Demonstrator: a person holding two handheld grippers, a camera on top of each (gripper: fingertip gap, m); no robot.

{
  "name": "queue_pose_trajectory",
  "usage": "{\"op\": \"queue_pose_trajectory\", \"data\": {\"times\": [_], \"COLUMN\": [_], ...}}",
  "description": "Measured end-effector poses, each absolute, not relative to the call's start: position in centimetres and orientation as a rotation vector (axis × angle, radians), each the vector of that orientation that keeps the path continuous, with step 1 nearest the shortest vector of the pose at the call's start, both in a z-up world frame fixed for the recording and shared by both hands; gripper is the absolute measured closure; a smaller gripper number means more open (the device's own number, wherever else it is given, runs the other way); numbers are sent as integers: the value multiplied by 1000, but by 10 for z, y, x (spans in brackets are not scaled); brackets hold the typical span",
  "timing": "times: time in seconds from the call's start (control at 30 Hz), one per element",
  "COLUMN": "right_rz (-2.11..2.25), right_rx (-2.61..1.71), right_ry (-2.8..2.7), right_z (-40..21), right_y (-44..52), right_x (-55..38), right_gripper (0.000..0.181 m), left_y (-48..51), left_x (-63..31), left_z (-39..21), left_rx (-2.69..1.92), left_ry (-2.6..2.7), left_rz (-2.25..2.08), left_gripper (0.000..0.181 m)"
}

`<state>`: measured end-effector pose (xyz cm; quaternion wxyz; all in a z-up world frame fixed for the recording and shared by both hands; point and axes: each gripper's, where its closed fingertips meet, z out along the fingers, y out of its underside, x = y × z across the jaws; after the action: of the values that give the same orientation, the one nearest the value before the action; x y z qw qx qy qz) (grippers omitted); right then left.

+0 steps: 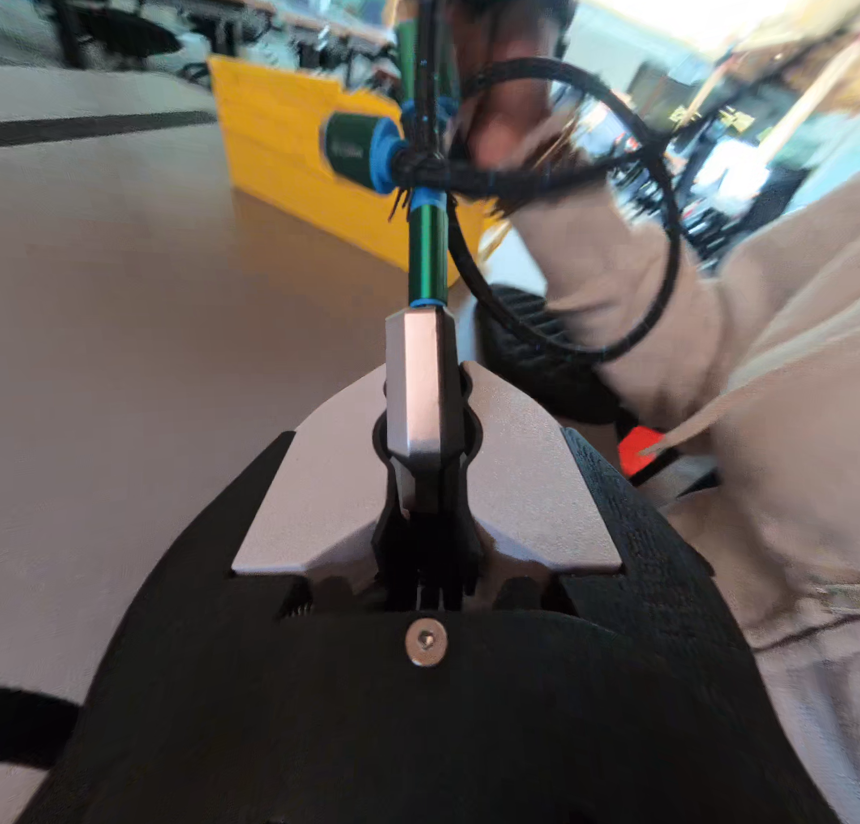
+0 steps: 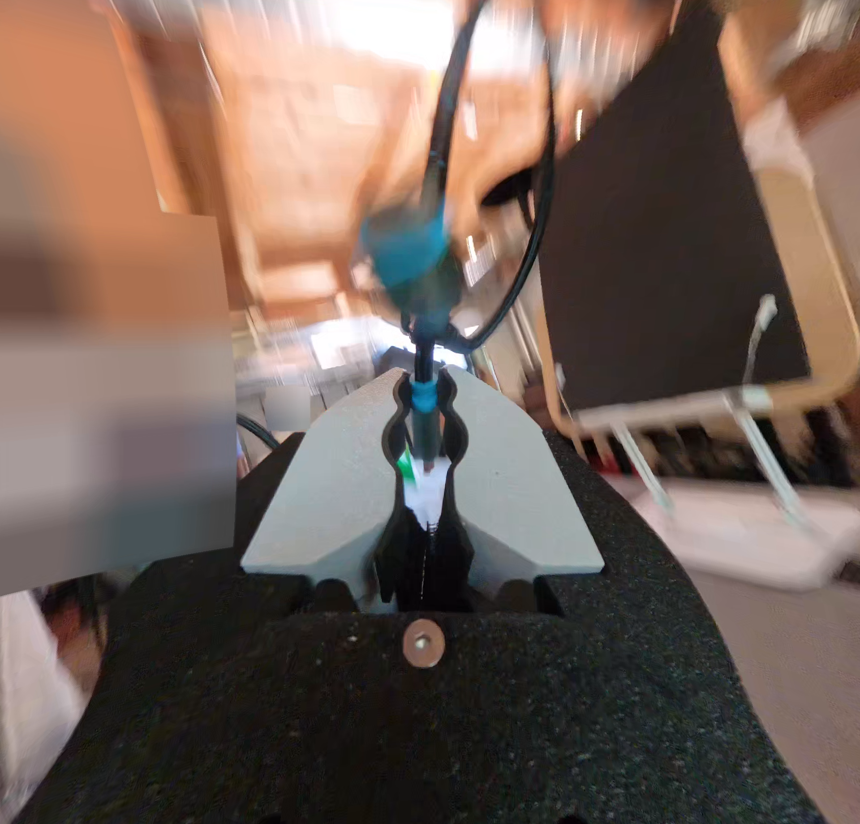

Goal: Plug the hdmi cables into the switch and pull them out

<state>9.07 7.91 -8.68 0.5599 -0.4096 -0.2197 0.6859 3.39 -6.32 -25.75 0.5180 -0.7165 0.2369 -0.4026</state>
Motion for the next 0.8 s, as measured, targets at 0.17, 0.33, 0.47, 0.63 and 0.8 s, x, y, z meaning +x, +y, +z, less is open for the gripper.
{"op": "queue_pose_trajectory", "data": {"times": [0.17,0.33,0.47,0.63,0.8], "right_rz": [1570,1439,1225,1201,1203], "right_rx": [-1108,-1130,-1241,-1347,-1401], "right_ry": [-658,-657,-626,-394,-258], "right_z": [-96,-76,-70,-85,-102], "right_y": [56,50,65,90,105], "right_x": [101,126,165,215,243], "right_gripper": [170,170,170,170,170], "left_y": [-63,-62,-63,-67,-67], "left_x": [17,-1,-5,-10,-12], "left_z": [-219,-201,-197,-187,-187], "left_rx": [-1496,-1381,-1356,-1292,-1301], "left_ry": [437,324,294,264,251], "left_rz": [-1097,-1094,-1085,-1125,-1120], "left_gripper": [159,159,159,159,159]}}
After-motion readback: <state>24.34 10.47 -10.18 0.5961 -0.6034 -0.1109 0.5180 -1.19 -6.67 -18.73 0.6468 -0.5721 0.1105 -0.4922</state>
